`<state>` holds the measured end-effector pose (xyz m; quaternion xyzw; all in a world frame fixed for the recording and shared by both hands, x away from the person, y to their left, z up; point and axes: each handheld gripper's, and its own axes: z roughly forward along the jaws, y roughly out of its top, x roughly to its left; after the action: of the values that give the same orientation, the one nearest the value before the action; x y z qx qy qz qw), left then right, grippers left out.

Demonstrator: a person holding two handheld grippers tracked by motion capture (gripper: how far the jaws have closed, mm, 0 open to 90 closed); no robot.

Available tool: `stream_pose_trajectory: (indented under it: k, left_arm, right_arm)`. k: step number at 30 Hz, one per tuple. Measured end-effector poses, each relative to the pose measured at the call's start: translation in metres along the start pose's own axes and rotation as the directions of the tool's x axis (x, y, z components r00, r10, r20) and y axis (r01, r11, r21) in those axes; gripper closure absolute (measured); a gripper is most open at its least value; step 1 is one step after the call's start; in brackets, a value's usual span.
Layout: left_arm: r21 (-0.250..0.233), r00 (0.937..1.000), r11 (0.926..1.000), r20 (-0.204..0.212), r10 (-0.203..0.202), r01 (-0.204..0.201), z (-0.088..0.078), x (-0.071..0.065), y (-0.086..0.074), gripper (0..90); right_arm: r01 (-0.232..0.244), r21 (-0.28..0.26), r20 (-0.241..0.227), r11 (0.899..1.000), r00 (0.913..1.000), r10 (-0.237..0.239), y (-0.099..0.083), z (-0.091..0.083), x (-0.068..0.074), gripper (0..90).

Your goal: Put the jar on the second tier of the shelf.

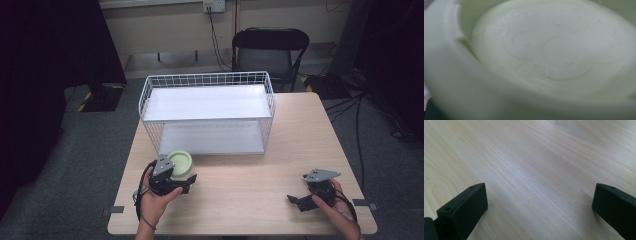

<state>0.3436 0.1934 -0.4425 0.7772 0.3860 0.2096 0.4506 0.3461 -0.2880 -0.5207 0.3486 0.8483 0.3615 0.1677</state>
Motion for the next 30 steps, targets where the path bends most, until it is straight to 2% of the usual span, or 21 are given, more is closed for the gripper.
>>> stream_pose_trajectory:
  k: [16,20,30]
  left_arm:
    - [0.000,0.9981,0.9992,0.047,0.039,-0.039,0.002,-0.005,0.046,11.2]
    - [0.002,0.9978,0.9995,0.058,0.032,-0.032,0.003,-0.004,0.054,11.2]
    - [0.006,0.9963,0.9984,0.065,0.056,-0.057,0.002,-0.004,0.079,11.3]
  right_arm:
    - [0.000,0.000,0.000,1.000,1.0000,0.000,0.000,0.000,0.000,0.0]
    - [0.000,0.000,0.000,1.000,1.0000,0.000,0.000,0.000,0.000,0.0]
    - [0.000,0.000,0.000,1.000,1.0000,0.000,0.000,0.000,0.000,0.0]
